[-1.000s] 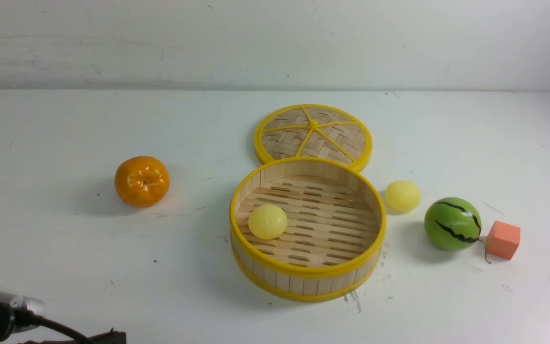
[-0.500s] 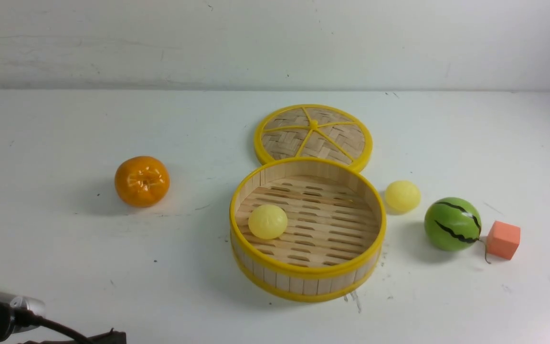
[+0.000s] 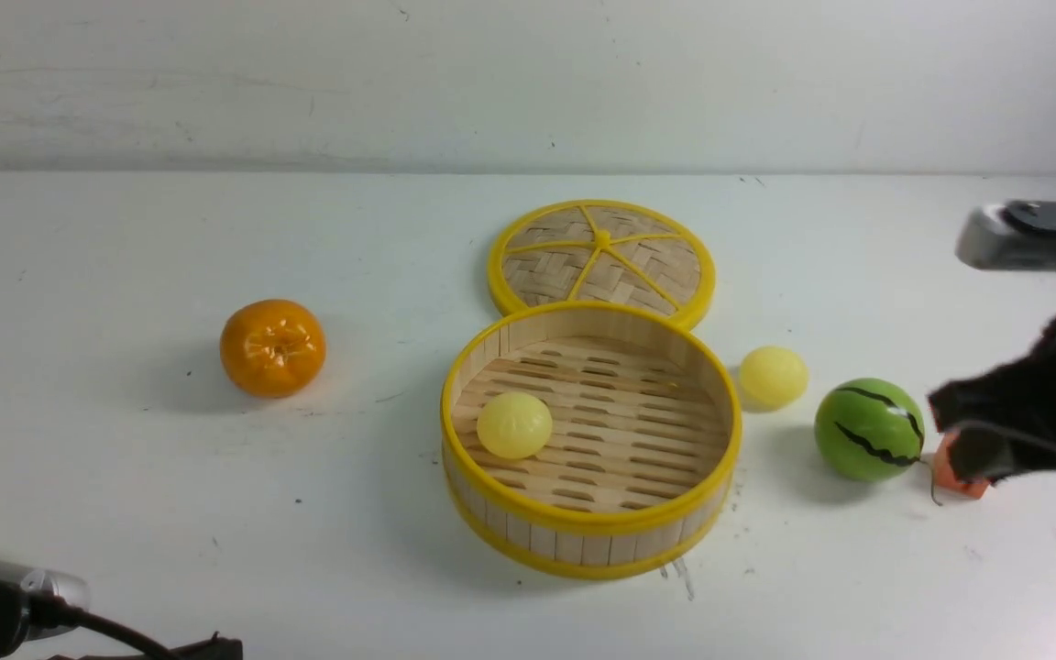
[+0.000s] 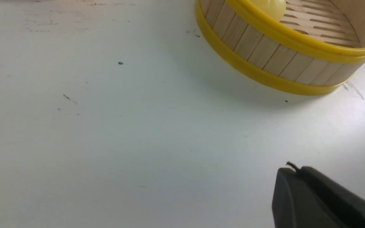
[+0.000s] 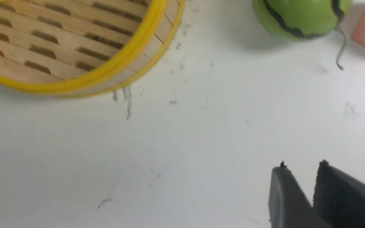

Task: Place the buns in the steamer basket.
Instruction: Use the right arm to grab a steamed stuffed bun

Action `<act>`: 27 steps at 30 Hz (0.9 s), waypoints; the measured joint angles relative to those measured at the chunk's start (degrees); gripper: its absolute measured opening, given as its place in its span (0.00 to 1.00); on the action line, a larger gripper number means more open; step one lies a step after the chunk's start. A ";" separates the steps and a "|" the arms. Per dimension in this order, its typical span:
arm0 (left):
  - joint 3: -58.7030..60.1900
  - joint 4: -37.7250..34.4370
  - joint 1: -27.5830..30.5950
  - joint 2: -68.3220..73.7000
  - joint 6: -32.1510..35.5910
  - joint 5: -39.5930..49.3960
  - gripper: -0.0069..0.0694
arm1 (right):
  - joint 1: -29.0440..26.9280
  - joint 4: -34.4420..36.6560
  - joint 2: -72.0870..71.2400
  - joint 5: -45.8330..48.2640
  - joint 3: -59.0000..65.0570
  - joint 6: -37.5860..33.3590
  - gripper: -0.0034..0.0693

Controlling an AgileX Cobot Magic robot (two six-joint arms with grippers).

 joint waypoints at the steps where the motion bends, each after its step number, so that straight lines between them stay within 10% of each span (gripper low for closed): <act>1: 0.00 0.00 0.00 0.00 0.00 0.00 0.08 | 0.00 0.70 3.69 0.06 -2.93 -0.34 0.26; 17: 0.00 0.00 0.00 0.00 0.00 0.02 0.09 | 0.00 -0.69 45.72 12.08 -48.98 -1.76 0.38; 27: 0.00 0.00 0.00 0.00 0.00 0.02 0.10 | 0.00 -3.86 50.05 13.02 -54.80 0.44 0.39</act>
